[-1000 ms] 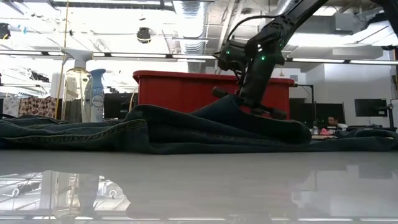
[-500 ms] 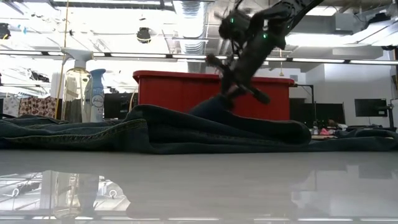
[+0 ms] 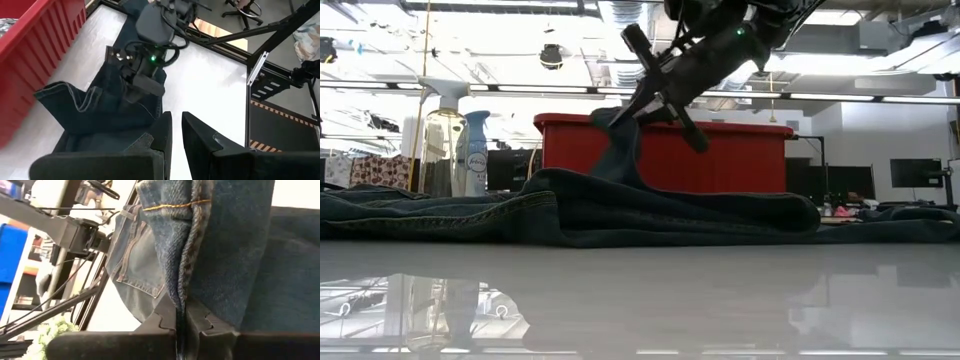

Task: Fold Laundry from Bin
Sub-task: Fold the blue jeans

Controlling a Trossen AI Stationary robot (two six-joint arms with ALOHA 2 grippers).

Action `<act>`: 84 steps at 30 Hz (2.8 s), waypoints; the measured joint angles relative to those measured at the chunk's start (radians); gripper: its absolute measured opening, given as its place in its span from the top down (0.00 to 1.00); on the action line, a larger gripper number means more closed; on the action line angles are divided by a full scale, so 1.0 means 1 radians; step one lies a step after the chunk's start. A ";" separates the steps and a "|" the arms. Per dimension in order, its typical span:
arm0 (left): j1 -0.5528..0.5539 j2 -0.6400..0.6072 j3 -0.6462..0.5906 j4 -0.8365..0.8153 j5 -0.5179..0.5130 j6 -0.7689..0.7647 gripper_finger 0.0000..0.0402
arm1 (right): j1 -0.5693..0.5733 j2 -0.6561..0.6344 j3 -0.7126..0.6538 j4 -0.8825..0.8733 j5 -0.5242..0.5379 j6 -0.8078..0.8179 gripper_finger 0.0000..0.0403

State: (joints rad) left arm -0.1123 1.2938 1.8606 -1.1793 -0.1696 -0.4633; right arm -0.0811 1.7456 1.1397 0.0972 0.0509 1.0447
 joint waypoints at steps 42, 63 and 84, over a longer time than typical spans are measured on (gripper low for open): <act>0.000 0.046 0.000 -0.005 -0.034 -0.069 0.92 | -0.063 0.119 0.390 -0.603 -0.032 -0.856 0.39; 0.000 0.045 0.000 0.011 -0.054 -0.003 0.92 | -0.328 0.108 0.263 -0.897 -0.026 -1.446 0.40; 0.000 0.045 0.000 0.010 -0.074 -0.058 0.92 | -0.323 0.162 0.180 -0.809 -0.034 -1.577 0.46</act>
State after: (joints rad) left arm -0.1127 1.3392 1.8610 -1.1690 -0.2440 -0.5213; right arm -0.4038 1.9075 1.3201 -0.7119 0.0170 -0.5327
